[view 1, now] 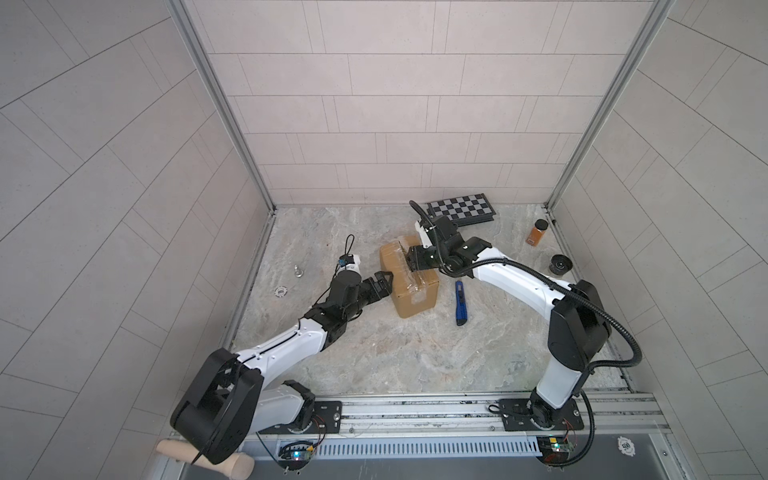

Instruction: Unpack the express box

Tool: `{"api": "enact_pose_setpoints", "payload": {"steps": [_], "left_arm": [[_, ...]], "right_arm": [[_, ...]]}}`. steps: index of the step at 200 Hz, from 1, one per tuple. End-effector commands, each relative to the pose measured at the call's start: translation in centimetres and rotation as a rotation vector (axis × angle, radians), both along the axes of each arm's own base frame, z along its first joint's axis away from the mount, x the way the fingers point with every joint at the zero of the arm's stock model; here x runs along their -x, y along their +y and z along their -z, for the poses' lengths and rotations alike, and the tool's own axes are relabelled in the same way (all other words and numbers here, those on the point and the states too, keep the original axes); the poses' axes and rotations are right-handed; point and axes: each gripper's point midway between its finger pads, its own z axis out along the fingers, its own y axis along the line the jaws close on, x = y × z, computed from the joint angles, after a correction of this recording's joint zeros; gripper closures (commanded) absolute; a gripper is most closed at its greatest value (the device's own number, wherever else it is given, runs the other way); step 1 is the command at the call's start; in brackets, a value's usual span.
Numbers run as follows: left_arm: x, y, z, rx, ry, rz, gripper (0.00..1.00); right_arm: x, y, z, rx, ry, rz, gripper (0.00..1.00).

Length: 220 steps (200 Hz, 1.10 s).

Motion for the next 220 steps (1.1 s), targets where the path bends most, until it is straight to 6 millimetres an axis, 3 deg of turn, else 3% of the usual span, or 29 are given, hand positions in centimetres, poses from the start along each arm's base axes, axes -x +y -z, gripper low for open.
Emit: {"api": "enact_pose_setpoints", "payload": {"steps": [1, 19, 53, 77, 152, 220], "left_arm": [[2.8, 2.2, 5.5, -0.138, 0.177, -0.011, 0.03], [2.4, 1.7, 2.9, -0.092, 0.108, 0.001, 0.02], [2.0, 1.3, -5.0, -0.026, -0.074, 0.026, 0.01], [1.7, 1.3, -7.3, -0.061, -0.108, 0.037, 0.0], [0.8, 1.2, -3.4, -0.116, 0.023, 0.017, 0.0], [2.3, 4.1, 4.5, -0.297, 0.233, -0.063, 0.01]], "right_arm": [[-0.6, 1.5, -6.9, -0.213, -0.117, 0.002, 0.95], [-0.5, 1.5, -6.6, -0.202, -0.114, 0.003, 0.95], [0.0, 2.0, -6.1, -0.206, -0.101, -0.011, 0.95], [0.4, 2.5, -5.8, -0.214, -0.095, -0.019, 0.95], [1.3, 3.7, -5.4, -0.218, -0.083, -0.028, 0.95], [1.8, 4.1, -6.8, -0.298, -0.08, -0.036, 0.95]]}}
